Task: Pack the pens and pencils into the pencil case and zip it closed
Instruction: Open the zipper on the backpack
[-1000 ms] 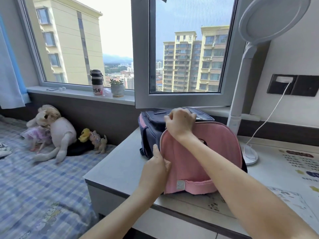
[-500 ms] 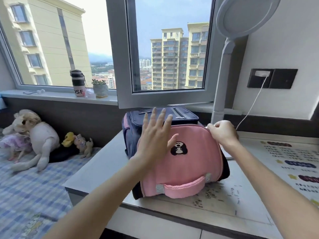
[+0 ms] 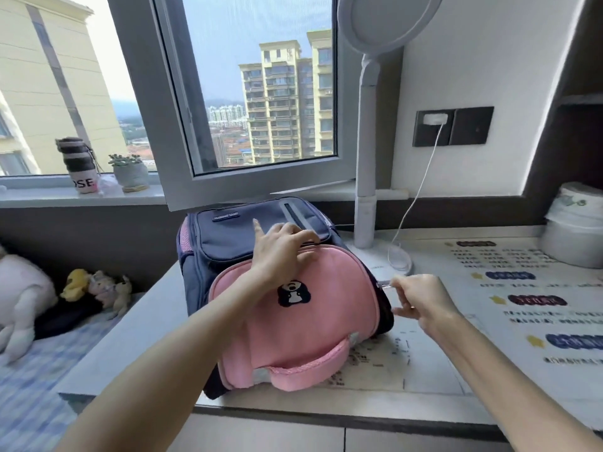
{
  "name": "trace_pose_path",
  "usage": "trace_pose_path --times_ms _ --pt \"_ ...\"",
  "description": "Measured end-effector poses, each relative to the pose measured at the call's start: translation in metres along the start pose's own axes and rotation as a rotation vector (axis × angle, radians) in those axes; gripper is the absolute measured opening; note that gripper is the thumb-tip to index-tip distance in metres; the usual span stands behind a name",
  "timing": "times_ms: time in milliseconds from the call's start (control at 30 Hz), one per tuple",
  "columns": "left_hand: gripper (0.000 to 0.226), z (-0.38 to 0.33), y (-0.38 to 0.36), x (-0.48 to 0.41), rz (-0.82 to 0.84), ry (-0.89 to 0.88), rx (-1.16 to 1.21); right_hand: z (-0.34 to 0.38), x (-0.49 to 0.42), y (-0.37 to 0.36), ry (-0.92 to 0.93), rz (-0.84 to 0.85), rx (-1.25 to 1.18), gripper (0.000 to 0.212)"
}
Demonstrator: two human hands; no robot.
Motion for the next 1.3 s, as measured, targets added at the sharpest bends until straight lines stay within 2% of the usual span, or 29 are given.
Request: trace_pose_path --times_ms 100,200,233,300,400,467,567,667,767,833,933,1000,1033,1167,1233,1300 --pt "0.032 0.001 -0.003 -0.004 0.012 0.031 -0.016 -0.035 0.021 0.015 -0.029 0.048 0.089 0.031" --pt "0.039 0.005 0.001 -0.005 0.024 0.047 -0.045 -0.045 0.038 0.018 0.029 0.075 0.225 0.023" --pt "0.041 0.01 0.006 -0.004 0.019 0.062 -0.055 -0.043 0.045 0.015 0.06 0.081 0.273 0.03" --pt "0.045 0.024 0.017 0.004 -0.016 0.082 -0.135 -0.042 0.062 0.001 0.143 0.142 0.355 0.059" --pt "0.048 0.044 0.026 0.025 0.015 0.08 -0.378 -0.037 0.092 -0.034 0.254 0.296 0.374 0.089" --pt "0.042 0.055 0.026 0.041 0.059 0.034 -0.472 -0.035 0.103 -0.056 0.272 0.346 0.433 0.099" --pt "0.024 0.056 0.038 0.054 0.032 -0.103 -0.533 -0.03 0.108 -0.081 0.267 0.346 0.444 0.106" --pt "0.022 0.058 0.038 0.055 0.162 -0.084 -0.589 -0.031 0.103 -0.093 0.299 0.308 0.469 0.113" --pt "0.011 0.04 0.048 0.061 0.231 -0.167 -0.691 -0.038 0.086 -0.086 0.288 0.279 0.445 0.11" --pt "0.024 0.028 0.066 0.066 0.144 -0.182 -0.71 -0.035 0.07 -0.073 0.301 0.276 0.323 0.102" --pt "0.026 0.029 0.085 0.071 0.079 0.019 -0.399 -0.011 0.054 -0.067 0.366 0.384 0.16 0.08" --pt "0.022 0.04 0.092 0.066 0.01 0.149 -0.341 0.004 0.053 -0.074 0.416 0.447 0.242 0.073" --pt "0.021 0.044 0.093 0.063 0.012 0.196 -0.363 0.01 0.059 -0.078 0.452 0.483 0.324 0.079" --pt "0.021 0.067 0.086 0.054 0.053 0.294 -0.401 0.004 0.098 -0.115 0.747 0.717 0.896 0.089" --pt "0.022 0.08 0.082 0.051 0.05 0.341 -0.385 -0.003 0.099 -0.135 0.851 0.712 1.049 0.092" --pt "0.024 0.093 0.08 0.049 0.028 0.403 -0.328 -0.006 0.088 -0.155 0.869 0.697 1.087 0.09"
Point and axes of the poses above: each hand's wrist, its own x-axis away from the middle knuckle, its own y-axis out of the back of the hand, z = x × y, the point moved 5 cm from there along -x, towards the middle knuckle, and after that the axes turned 1 degree about z, right-handed, at the moved point
